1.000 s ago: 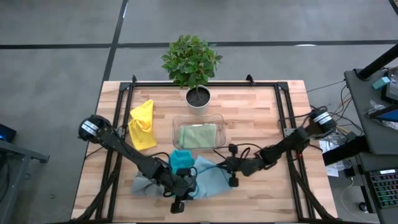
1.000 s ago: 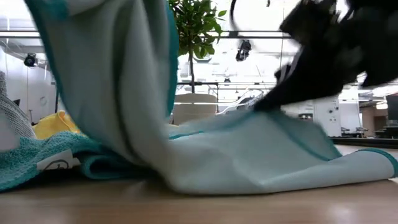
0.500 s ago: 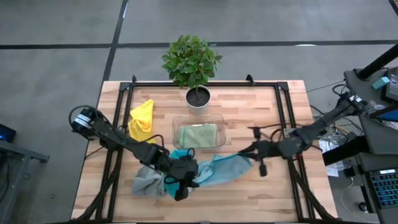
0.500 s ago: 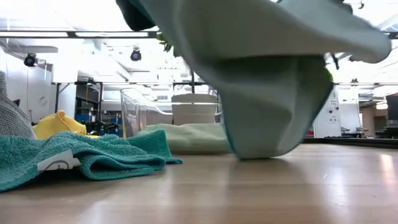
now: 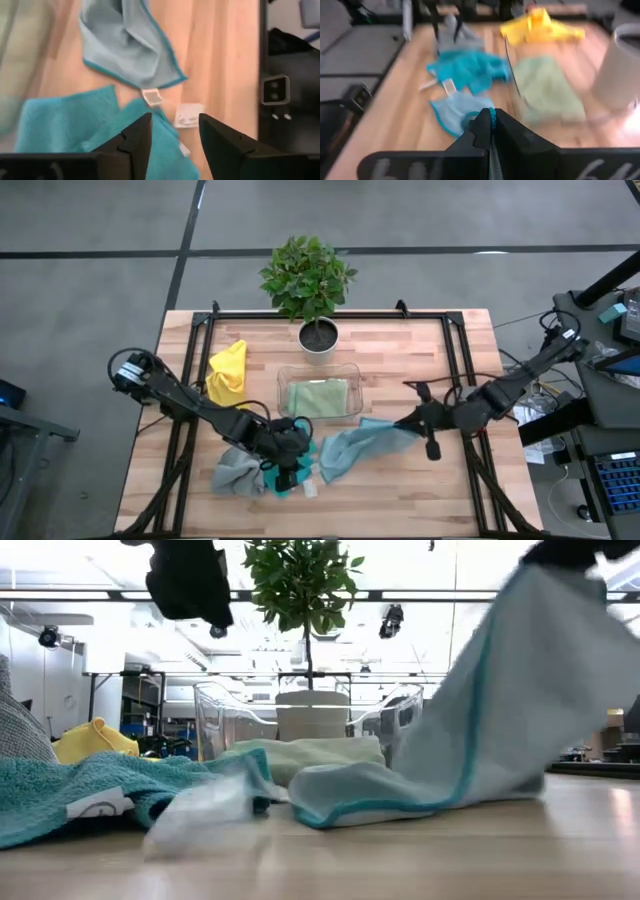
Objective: Fold microfiber towels
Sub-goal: Fold the light blue microfiber cloth
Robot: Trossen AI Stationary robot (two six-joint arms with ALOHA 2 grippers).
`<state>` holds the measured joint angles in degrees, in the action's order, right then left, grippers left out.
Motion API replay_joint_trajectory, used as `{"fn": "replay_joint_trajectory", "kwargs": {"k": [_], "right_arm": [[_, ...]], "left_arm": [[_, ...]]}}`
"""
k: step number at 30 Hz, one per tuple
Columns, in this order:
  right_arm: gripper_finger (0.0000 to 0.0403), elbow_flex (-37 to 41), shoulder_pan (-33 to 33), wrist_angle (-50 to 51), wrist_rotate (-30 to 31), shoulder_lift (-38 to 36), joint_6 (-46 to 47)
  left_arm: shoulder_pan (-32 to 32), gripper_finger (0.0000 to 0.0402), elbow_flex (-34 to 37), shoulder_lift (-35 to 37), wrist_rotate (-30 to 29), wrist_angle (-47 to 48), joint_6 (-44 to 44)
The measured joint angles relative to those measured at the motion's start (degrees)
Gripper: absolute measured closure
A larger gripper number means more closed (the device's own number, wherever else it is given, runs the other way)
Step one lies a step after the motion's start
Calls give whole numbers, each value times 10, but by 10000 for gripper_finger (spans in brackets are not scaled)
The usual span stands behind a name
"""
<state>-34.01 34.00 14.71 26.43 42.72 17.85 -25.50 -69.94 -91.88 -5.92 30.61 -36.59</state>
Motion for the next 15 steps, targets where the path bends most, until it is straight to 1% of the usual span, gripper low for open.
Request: {"fn": "replay_joint_trajectory", "kwargs": {"k": [2, 4, 9, 11, 15], "right_arm": [[394, 5, 0, 21, 6, 17, 41], [394, 11, 0, 38, 6, 36, 77], [394, 16, 0, 69, 6, 88, 132], [394, 16, 0, 77, 6, 105, 143], [394, 16, 0, 80, 1, 131, 152]], "left_arm": [[0, 250, 5, -5, -22, -19, 11], [-1, 251, 16, -16, -35, -67, 28], [-2, 263, 35, -65, -37, -206, 73], [-2, 268, 32, -92, -39, -225, 81], [-6, 273, 11, -146, -54, -226, 78]]}}
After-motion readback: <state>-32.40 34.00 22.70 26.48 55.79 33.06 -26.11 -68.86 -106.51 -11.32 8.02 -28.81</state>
